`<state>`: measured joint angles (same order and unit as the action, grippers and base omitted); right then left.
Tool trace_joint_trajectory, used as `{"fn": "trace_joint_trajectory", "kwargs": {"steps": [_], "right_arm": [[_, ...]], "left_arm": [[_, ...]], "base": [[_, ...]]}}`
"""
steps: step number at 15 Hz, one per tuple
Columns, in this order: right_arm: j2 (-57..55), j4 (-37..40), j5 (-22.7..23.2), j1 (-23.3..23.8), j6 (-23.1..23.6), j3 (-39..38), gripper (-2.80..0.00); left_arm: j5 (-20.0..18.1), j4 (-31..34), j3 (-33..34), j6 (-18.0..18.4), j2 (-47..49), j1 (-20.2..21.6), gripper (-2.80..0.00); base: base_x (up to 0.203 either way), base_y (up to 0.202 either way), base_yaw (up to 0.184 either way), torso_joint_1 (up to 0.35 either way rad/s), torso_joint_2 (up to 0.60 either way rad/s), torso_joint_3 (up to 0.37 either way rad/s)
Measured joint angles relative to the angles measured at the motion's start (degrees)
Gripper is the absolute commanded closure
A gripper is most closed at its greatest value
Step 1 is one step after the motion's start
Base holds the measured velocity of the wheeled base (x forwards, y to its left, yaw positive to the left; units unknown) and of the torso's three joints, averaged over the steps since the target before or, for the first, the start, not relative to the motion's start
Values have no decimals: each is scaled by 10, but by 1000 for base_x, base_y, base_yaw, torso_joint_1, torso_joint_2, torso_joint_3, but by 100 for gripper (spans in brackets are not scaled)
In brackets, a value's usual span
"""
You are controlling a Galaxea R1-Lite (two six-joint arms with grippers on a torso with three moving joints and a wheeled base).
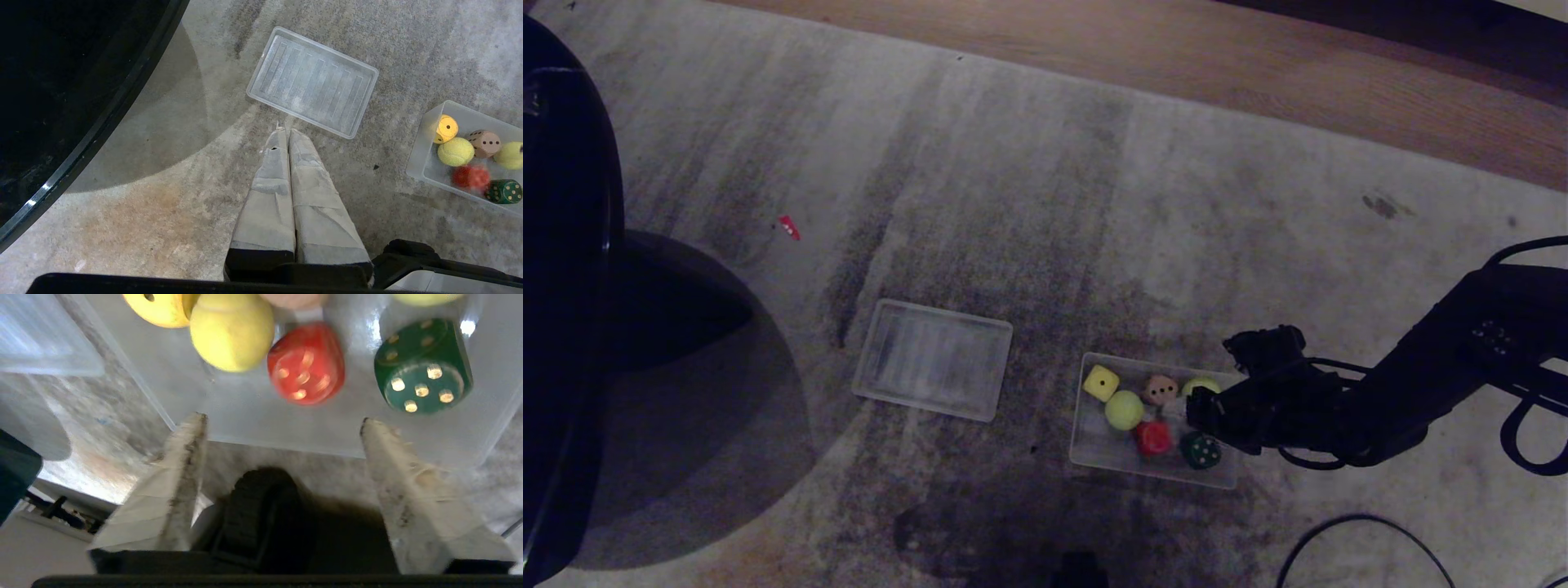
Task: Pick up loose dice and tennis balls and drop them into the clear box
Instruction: Put the toys in the box
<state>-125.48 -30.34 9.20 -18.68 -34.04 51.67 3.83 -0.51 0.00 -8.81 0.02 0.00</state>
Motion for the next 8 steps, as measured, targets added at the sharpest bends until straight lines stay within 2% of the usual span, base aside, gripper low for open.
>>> {"fn": "trace_joint_trajectory", "kwargs": {"steps": [3, 6, 7, 8], "right_arm": [[23, 0, -3, -3, 0, -22, -280], [89, 0, -3, 6, -1, -74, -280], [123, 0, -3, 10, -1, -102, 0], [156, 0, -1, 16, -1, -130, 0]], "left_arm": [[0, 0, 0, 0, 0, 0, 0], [0, 0, 0, 0, 0, 0, 0], [0, 0, 0, 0, 0, 0, 0], [0, 0, 0, 0, 0, 0, 0]], "base": [[0, 0, 0, 0, 0, 0], [0, 0, 0, 0, 0, 0], [0, 0, 0, 0, 0, 0], [0, 0, 0, 0, 0, 0]]}}
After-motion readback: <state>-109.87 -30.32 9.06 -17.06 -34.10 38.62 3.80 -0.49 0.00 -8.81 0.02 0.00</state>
